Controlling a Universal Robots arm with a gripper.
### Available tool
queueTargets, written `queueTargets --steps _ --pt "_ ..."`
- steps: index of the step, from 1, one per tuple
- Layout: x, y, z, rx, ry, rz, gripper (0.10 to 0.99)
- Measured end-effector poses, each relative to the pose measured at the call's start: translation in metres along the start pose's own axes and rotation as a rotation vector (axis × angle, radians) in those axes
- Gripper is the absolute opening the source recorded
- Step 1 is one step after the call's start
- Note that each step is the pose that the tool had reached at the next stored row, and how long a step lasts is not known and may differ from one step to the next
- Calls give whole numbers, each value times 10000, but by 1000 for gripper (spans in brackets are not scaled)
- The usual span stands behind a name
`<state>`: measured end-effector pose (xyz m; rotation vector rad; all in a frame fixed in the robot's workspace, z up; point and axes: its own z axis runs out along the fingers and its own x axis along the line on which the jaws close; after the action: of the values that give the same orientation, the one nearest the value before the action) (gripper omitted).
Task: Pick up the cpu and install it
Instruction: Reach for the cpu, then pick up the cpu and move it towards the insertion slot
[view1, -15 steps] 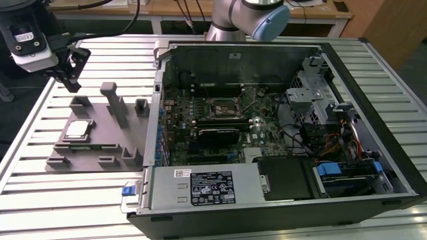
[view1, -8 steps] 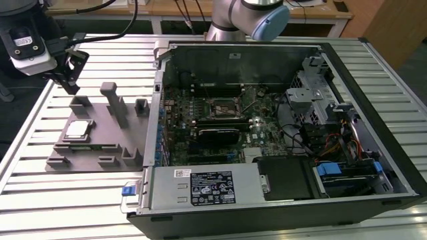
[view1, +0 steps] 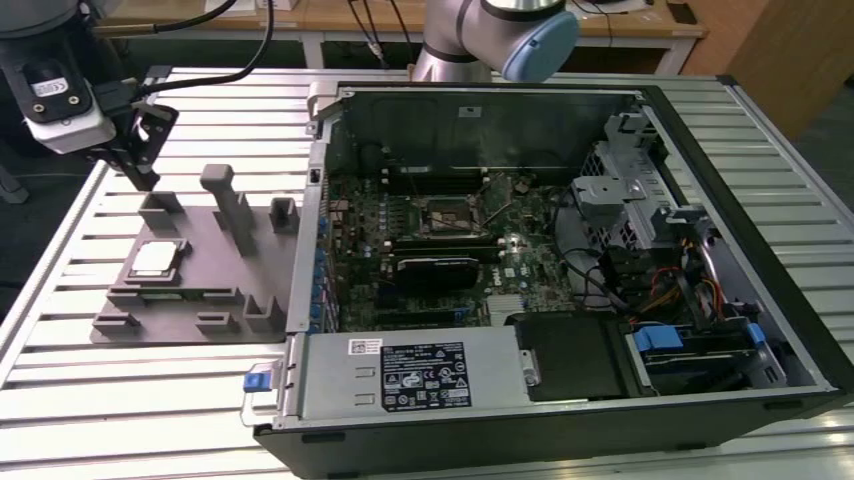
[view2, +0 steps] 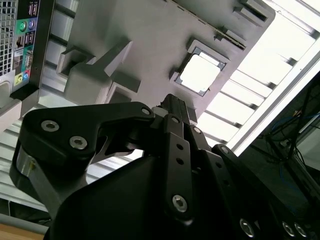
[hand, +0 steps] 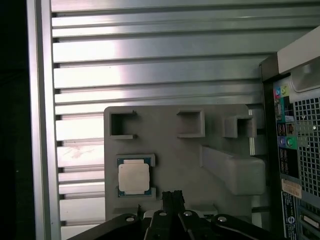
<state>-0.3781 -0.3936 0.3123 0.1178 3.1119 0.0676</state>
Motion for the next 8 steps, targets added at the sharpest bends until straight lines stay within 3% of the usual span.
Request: queueTargets --steps 8 --pt "3 0 1 0 0 0 106"
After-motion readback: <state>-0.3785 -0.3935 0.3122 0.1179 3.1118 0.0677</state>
